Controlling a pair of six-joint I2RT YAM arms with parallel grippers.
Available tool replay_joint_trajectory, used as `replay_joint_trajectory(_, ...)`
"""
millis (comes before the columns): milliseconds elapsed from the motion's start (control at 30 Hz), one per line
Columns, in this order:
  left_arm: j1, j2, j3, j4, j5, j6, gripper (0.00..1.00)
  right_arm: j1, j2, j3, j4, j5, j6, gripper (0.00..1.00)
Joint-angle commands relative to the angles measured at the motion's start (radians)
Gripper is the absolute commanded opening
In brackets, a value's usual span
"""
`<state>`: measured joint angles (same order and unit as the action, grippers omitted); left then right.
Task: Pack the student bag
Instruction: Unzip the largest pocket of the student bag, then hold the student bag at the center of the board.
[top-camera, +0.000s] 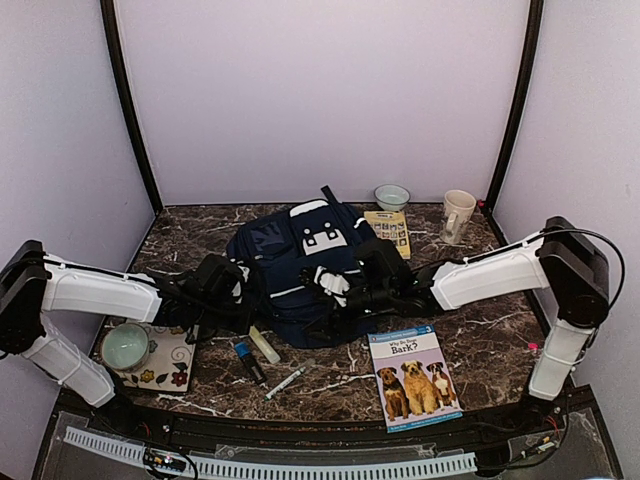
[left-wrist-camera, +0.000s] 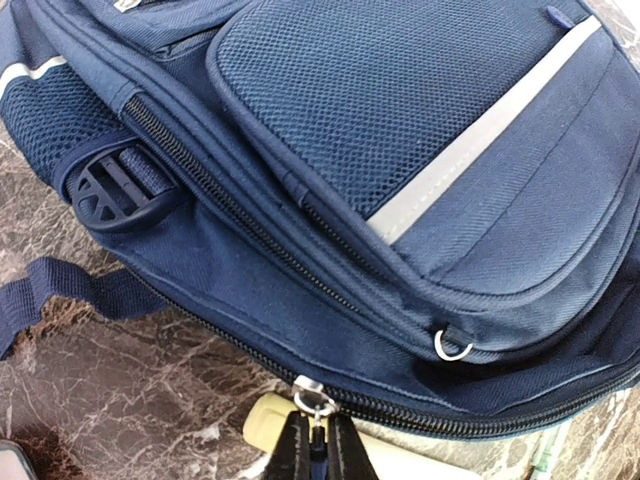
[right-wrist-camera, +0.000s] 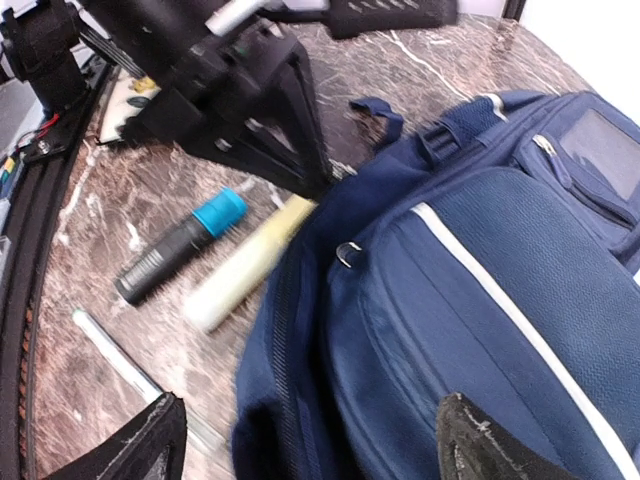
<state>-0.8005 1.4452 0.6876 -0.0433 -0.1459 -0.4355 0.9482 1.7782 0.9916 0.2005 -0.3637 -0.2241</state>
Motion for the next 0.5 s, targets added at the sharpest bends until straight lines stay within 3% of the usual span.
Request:
replay_joint_trajectory(0,0.004,-0.034,-0.003,0.044,0.055,0.027,0.0,0.055,0.018,0.051,0.006,0.034,0.013,0.88)
replay_joint_trajectory(300,0.004,-0.074,-0.042,0.098,0.089,0.052,0.0,0.093,0.198,0.2,-0.031,0.033,0.031,0.87)
replay_joint_trajectory(467,0.004,-0.085,-0.054,0.108,0.09,0.051,0.0,0.096,0.248,0.215,-0.04,0.033,0.037,0.76)
